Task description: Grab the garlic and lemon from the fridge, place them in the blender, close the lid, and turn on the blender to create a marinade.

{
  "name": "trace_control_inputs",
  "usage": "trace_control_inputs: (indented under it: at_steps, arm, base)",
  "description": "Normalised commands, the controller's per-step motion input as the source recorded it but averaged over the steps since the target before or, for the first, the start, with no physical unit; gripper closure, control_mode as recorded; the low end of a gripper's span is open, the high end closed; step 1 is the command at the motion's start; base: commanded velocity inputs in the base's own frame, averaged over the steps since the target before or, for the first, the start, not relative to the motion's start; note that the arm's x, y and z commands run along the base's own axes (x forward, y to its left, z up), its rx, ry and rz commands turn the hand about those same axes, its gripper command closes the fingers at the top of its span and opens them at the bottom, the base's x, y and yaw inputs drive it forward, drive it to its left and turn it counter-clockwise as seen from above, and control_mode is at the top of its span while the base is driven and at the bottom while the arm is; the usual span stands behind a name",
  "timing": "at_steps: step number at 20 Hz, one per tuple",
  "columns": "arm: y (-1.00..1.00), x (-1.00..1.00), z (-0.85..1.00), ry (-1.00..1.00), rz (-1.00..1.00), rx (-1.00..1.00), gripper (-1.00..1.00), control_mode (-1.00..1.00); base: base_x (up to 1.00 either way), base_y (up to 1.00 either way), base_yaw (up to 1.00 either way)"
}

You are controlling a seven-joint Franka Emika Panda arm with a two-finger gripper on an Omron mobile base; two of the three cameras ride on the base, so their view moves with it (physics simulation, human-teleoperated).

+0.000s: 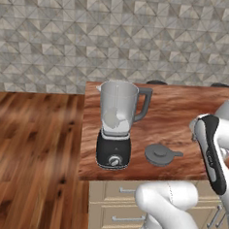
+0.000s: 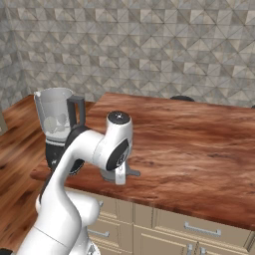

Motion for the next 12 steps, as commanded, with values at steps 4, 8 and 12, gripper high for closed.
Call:
trace_control_inputs:
  at_steps: [4,8,12]
  arm:
    - [0.04,0.03,-0.14,0.00,-0.06,0.03,-1.00,-1.00]
    - [0.15,0.02,-0.16,0.00,-0.10,0.03,-1.00,-1.00]
    - [0.21,0.09,-0.15,0.00,-0.10,0.03,-1.00,-1.00]
  base:
    - [0.00,0.00,0.00]
    - [0.00,0.00,0.00]
    - [0.00,0.00,0.00]
